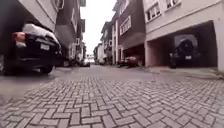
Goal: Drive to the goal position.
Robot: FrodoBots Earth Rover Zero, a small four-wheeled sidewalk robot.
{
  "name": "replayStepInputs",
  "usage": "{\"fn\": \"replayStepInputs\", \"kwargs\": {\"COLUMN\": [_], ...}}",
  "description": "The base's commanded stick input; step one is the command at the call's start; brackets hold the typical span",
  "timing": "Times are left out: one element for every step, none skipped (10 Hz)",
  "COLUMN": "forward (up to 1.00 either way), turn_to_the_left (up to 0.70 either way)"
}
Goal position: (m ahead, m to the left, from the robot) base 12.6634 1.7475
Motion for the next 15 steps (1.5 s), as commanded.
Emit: {"fn": "replayStepInputs", "kwargs": {"forward": [0.7, 0.7, 0.7, 0.7, 0.7, 0.7, 0.7, 0.7, 0.7, 0.7, 0.7, 0.7, 0.7, 0.7, 0.7], "turn_to_the_left": [0.0, 0.0, 0.0, 0.0, 0.0, 0.0, 0.0, 0.0, 0.0, 0.0, 0.0, 0.0, 0.0, 0.0, 0.35]}}
